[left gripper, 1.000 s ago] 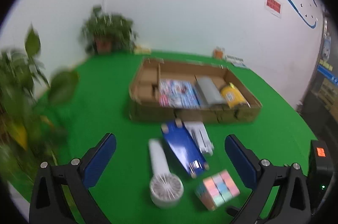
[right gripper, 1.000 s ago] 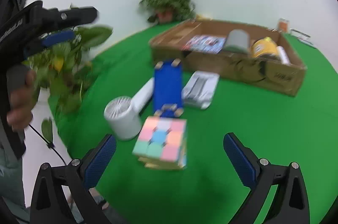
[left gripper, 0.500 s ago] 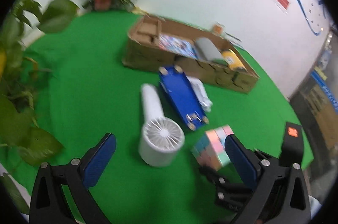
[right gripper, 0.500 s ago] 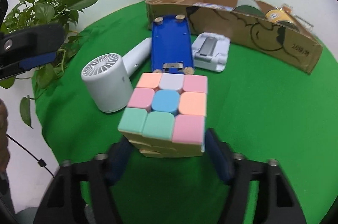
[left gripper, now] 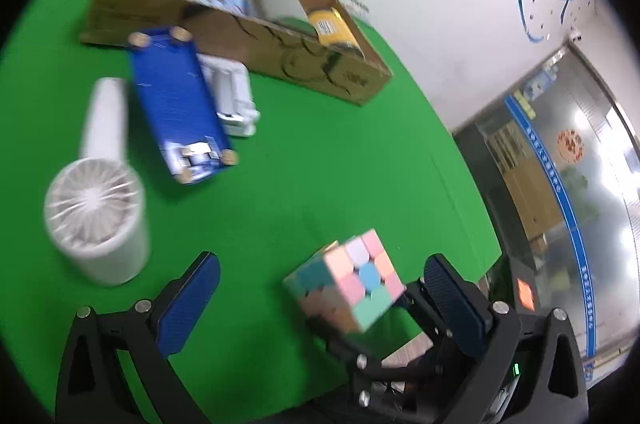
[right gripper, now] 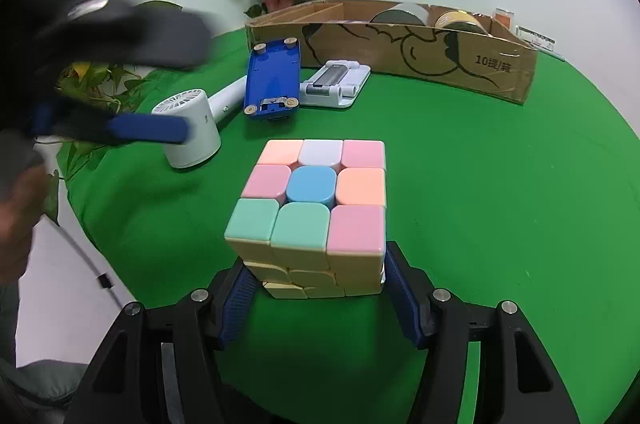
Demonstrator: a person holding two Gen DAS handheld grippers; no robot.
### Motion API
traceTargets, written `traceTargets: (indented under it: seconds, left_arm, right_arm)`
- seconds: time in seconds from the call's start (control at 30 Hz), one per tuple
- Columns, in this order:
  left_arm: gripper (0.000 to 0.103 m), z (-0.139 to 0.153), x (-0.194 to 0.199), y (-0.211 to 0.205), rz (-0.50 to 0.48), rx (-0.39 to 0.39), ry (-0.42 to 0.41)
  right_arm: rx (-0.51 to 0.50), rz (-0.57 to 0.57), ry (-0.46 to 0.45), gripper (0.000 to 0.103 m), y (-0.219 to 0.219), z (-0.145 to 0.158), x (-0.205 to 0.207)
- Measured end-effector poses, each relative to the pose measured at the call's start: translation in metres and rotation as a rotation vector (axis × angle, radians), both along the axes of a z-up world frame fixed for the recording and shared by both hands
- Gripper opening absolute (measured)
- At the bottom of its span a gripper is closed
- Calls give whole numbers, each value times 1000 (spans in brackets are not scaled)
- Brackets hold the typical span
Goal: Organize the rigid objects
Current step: 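Grasp the pastel Rubik's cube with the right tool while the left tool grips it, then carry the cube with both tools and lower it beside the game box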
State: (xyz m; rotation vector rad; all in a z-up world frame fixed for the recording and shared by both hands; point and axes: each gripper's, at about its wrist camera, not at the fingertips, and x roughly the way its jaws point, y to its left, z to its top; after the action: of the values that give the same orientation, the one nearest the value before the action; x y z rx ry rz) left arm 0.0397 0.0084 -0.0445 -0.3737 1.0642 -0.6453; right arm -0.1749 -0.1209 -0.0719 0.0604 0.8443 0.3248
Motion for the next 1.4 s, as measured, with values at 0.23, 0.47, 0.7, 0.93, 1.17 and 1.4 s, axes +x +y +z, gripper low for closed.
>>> traceTargets:
  seconds: [0.23, 0.47, 0.7, 0.93, 1.17, 1.4]
  left_arm:
    - [73, -32, 31, -47, -138, 24, 107]
    - [61, -37, 43, -52, -161, -50, 149]
    - [61, -33, 43, -50, -154, -39, 146]
    - [65, -31, 46, -42, -101, -19, 154]
    - [79, -51, 53, -22, -74, -131, 294]
    - [77, -61, 60, -31, -147, -192, 391]
  right_arm:
    - [9, -36, -9, 59, -3, -2, -2]
    - [-9, -92, -1, 58, -6, -4, 11]
    - [-26, -127, 27, 57, -10, -5, 27]
    - [-32, -165, 39, 56, -6, -2, 29]
    - [2, -267, 85, 56, -17, 1, 36]
    - [57, -260, 98, 55, -13, 2, 32]
